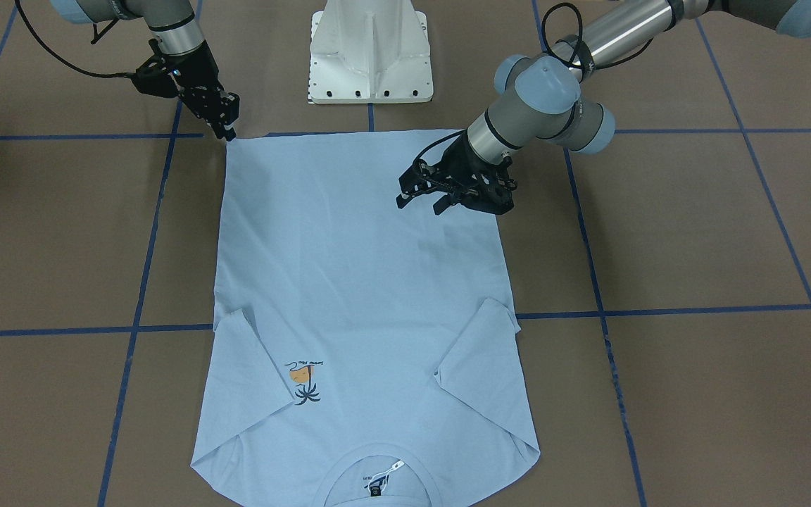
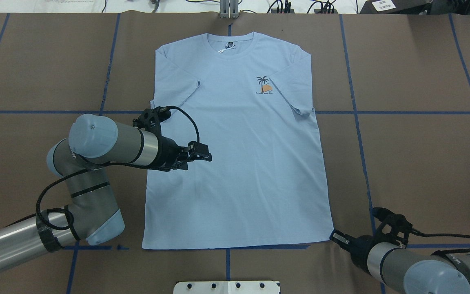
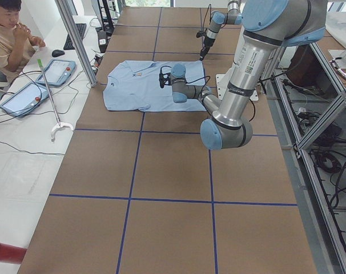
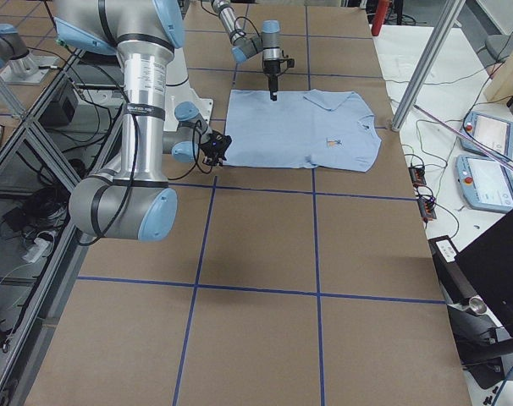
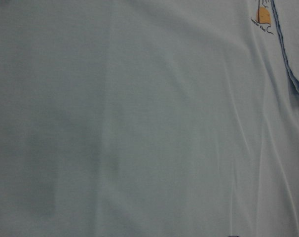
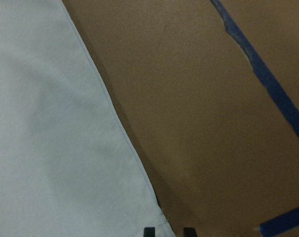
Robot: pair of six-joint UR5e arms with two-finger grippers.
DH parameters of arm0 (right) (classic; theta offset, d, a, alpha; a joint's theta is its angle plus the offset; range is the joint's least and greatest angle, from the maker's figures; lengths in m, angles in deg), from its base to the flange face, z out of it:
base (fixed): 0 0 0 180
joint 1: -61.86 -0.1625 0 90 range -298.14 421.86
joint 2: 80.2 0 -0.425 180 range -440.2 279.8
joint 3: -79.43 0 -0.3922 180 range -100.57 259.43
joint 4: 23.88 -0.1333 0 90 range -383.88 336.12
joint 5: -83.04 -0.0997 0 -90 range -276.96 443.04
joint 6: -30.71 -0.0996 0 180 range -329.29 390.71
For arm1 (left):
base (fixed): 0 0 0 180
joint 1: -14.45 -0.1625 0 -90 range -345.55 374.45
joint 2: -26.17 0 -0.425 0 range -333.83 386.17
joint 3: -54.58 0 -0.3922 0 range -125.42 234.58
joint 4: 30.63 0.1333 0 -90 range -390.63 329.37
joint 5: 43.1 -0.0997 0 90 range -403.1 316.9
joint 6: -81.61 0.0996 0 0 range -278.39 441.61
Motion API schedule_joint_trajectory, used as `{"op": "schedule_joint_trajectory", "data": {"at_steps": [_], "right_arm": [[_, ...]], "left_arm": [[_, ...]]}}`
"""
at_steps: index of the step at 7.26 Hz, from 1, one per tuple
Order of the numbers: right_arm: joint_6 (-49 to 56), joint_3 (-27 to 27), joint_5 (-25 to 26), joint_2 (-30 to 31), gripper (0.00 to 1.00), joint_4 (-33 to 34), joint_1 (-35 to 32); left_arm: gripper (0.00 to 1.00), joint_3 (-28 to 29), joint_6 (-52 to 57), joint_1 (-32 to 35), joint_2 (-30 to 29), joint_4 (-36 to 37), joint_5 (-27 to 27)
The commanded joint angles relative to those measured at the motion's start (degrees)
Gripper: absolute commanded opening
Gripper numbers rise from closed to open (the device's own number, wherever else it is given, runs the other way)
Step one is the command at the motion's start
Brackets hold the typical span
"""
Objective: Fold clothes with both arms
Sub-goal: 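Lower both grippers to the shirt hem corners nearest the robot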
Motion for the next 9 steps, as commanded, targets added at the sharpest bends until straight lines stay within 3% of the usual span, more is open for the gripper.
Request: {"op": "schedule_joint_trajectory", "data": {"at_steps": [1, 2, 4, 6, 9], "right_arm": [[-0.02, 0.22, 0.51, -0.02, 0.33, 0.05, -0.01], [-0.02, -0.22, 0.60, 0.07, 0.35, 0.05, -0.01], [0.07, -0.31, 1.30, -0.63, 0.52, 2.41, 0.16], [0.07, -0.31, 1.30, -0.81, 0.43, 2.51, 0.25], [0.15, -0.49, 1.30, -0.90, 0.44, 2.95, 0.51]], "left_arm": [[0.88, -0.05, 0.06, -0.11, 0.30, 0.00, -0.03], [0.88, -0.05, 0.06, -0.11, 0.39, 0.00, -0.03], [0.87, 0.04, 0.06, -0.11, 0.48, 0.00, -0.03], [0.87, 0.04, 0.06, -0.11, 0.48, 0.00, -0.03], [0.87, 0.04, 0.06, -0.11, 0.57, 0.00, -0.11]]}}
